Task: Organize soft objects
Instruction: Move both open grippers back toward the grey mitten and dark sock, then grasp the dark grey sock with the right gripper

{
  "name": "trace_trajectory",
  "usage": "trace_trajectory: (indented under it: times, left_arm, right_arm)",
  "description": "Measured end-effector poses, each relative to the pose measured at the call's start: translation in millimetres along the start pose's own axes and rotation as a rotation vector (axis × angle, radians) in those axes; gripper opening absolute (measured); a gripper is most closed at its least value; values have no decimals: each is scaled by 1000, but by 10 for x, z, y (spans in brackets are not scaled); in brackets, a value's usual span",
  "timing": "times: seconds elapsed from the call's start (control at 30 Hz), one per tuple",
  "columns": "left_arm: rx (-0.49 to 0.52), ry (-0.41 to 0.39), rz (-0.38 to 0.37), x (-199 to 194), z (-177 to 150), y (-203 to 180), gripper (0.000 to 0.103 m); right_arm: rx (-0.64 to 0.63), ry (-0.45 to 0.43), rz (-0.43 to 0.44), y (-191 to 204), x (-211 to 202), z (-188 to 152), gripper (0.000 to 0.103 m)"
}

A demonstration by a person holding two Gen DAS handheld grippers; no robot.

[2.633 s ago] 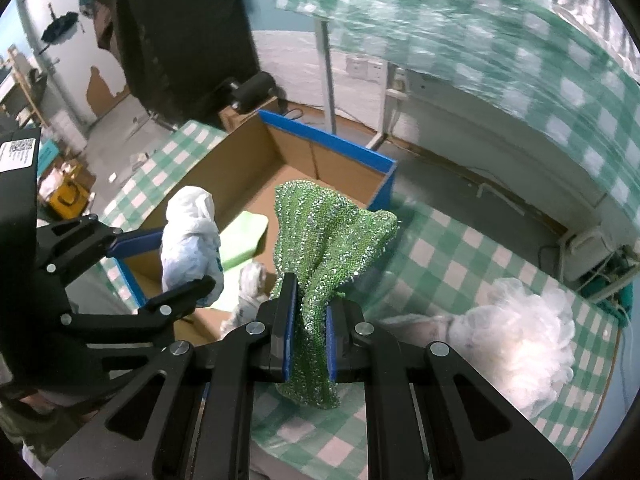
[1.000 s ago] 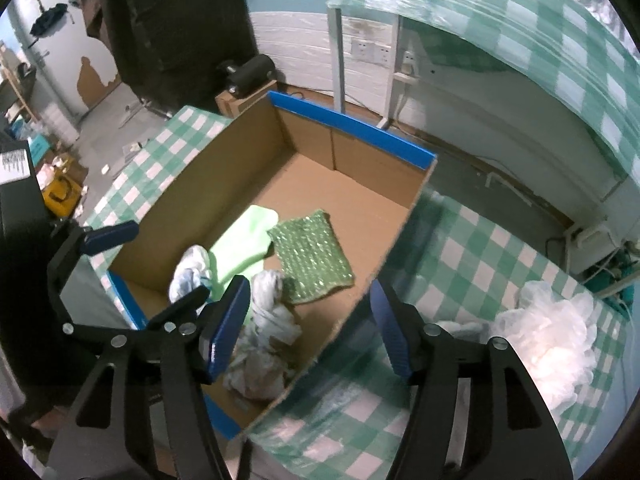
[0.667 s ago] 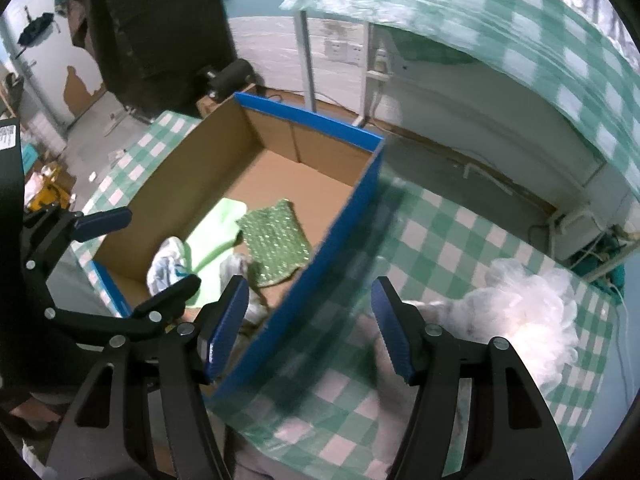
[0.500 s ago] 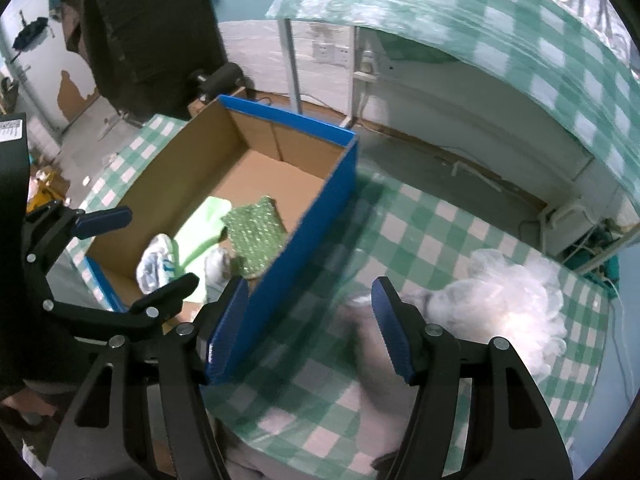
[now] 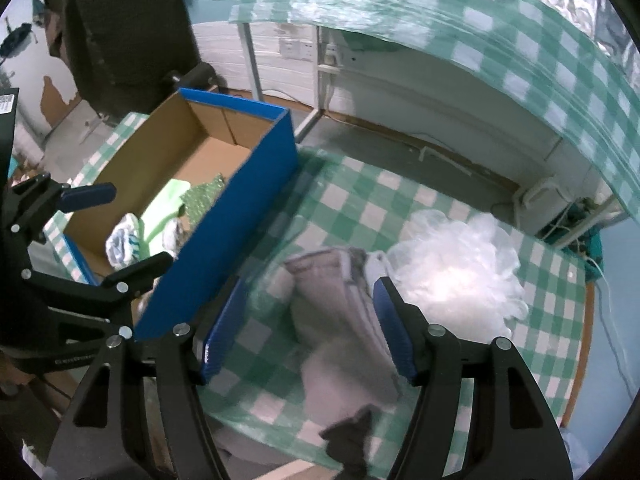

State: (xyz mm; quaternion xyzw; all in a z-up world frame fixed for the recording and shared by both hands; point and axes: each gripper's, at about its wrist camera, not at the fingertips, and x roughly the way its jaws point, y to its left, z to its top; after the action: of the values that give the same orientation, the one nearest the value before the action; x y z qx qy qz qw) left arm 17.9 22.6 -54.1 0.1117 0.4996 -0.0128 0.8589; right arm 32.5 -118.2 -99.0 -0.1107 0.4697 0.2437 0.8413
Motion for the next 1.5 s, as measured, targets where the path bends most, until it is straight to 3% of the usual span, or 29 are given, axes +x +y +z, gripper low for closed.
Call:
trace_trajectory:
  times: [0.37,0.8,1.13,1.5]
  left_arm:
    - [96,28,-54,35,56,-550,83]
    - [118,152,-72,345,-162,-928,82]
    - [116,234,-83,542,-327,-1051,82]
    - [161,269,-62,634,-420,-1125,82]
  right_arm:
    - [74,40,-37,-489,-33,-417,66]
    - [127,159,22,-702,168,-937,66]
    - [83,271,71,-572,439,-1203,66]
    - [28,369,49,-481,702,-1360,66]
